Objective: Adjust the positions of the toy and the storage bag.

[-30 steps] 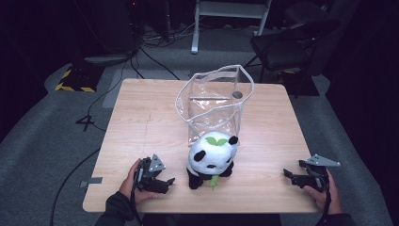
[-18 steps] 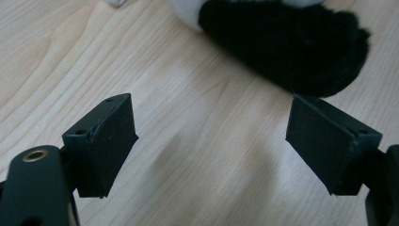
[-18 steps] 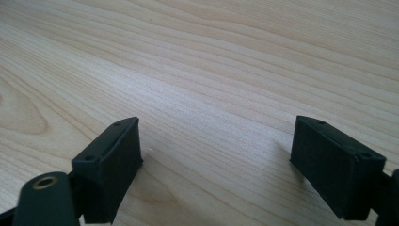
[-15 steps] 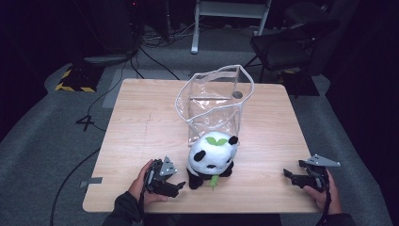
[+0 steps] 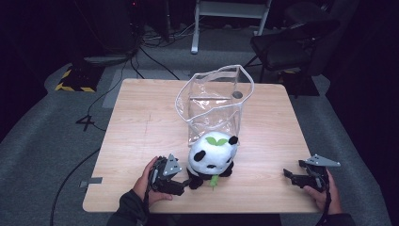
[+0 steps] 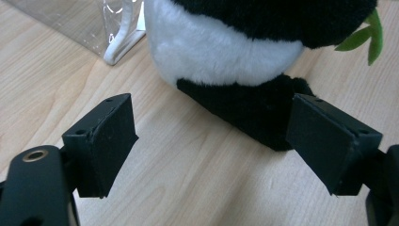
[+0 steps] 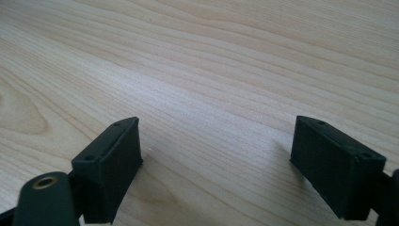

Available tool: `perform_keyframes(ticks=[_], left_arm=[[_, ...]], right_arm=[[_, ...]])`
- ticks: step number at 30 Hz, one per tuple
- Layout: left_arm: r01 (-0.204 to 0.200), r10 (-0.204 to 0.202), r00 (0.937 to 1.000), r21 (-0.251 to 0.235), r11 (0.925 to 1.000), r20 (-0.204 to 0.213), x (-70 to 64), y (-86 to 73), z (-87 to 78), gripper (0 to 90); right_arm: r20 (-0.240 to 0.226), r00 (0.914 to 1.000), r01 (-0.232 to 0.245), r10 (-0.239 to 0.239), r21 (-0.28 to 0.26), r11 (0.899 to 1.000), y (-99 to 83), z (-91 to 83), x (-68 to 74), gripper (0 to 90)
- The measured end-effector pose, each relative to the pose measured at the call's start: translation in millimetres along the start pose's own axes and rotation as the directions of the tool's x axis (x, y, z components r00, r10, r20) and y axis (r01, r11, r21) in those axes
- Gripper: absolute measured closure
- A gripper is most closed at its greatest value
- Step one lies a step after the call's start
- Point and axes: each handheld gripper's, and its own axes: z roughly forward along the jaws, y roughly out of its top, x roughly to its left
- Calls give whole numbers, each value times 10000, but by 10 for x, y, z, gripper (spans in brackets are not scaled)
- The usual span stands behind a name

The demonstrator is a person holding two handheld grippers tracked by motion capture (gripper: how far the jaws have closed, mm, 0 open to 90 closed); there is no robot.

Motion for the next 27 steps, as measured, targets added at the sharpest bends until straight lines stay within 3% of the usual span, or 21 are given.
perform_keyframes(ticks=[16, 27], left_arm=[[-289, 290, 9995, -63, 9996, 85, -64, 160, 192, 164], [22, -14, 9996, -313, 9995, 273, -31, 208, 378, 153]], right_arm=[[1, 10000, 5, -5, 0, 10000, 0, 0, 0, 168], [-4, 10000, 12, -12, -1, 10000, 0, 0, 0, 168]])
